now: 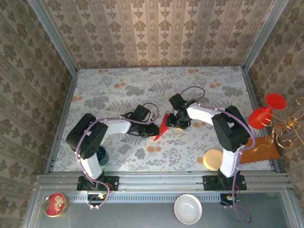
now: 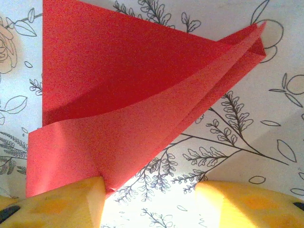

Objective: Fold a paper plane with a square sheet of paper (pick it up from the middle)
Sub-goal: Fold the wing for the fifth time at the center of the table.

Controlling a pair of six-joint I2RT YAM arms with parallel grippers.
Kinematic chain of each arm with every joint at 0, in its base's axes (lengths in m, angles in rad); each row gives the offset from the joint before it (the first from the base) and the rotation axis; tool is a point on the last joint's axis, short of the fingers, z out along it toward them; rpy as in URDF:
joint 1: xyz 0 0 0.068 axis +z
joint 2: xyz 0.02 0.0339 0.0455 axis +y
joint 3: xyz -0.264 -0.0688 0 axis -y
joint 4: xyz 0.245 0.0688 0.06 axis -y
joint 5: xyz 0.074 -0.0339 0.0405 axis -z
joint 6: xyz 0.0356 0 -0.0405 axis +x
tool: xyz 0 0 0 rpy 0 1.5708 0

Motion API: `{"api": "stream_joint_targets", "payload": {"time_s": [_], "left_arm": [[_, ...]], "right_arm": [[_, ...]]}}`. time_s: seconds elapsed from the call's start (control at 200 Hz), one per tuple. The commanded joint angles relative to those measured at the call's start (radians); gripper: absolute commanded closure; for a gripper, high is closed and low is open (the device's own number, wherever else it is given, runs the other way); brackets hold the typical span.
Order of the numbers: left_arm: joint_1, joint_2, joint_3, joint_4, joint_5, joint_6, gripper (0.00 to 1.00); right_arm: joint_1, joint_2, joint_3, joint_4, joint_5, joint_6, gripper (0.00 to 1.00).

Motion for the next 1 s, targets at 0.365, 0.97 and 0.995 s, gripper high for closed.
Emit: {"api": "stream_joint_targets", "payload": {"time_s": [0.365,0.97,0.995], "left_arm": [[-0.012,0.103,0.006,-0.1,-0.014,0.013,0.76],[-0.012,0.111,0.012,-0.108,-0.014,0.013,0.77],[-0.012,0.111,0.012,-0.109,-0.012,0.011,0.77]], "right_arm": [[-0.005,-0.206,-0.179,0.209,-0.123,0.011,0.4],[0.015,-0.138,-0.201,0.454,-0.353,0.133,0.78],[0.015,-0.134,-0.197,0.453,-0.353,0.132,0.79]]}}
